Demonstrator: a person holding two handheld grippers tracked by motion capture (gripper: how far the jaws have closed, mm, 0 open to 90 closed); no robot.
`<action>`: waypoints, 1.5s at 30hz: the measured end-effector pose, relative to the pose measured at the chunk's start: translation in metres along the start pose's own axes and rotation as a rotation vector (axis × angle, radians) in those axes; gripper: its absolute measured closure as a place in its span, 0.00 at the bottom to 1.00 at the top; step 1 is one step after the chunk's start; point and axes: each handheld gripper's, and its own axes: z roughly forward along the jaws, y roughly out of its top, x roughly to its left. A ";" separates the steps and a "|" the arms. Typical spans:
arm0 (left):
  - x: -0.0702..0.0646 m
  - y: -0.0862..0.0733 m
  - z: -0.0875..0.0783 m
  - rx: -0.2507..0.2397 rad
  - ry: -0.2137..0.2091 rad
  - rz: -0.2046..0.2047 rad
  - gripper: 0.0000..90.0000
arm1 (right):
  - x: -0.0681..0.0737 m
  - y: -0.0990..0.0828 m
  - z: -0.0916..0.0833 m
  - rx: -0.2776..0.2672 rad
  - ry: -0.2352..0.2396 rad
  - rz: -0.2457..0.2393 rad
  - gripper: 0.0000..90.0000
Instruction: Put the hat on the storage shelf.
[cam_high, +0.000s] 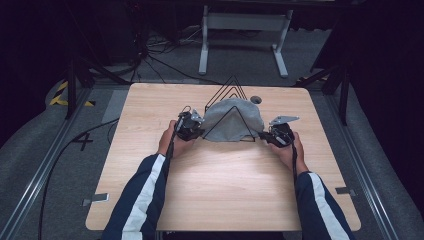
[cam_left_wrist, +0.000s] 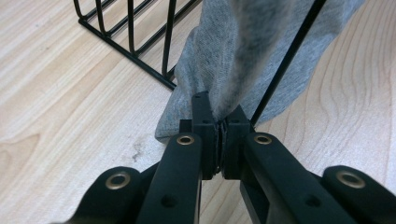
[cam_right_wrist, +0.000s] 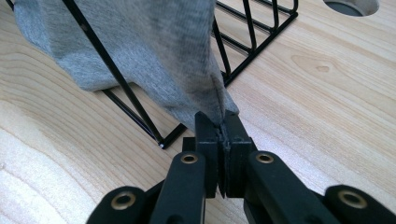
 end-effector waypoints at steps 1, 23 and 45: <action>0.000 -0.002 0.001 -0.006 -0.004 -0.011 0.97 | 0.000 0.000 0.000 0.001 0.001 0.000 0.98; -0.009 -0.042 -0.091 -0.041 0.031 0.108 0.82 | 0.015 -0.005 -0.062 0.004 0.009 -0.117 0.80; -0.035 -0.144 -0.132 0.006 0.015 0.052 0.44 | 0.018 -0.108 -0.123 0.009 -0.010 -0.069 0.47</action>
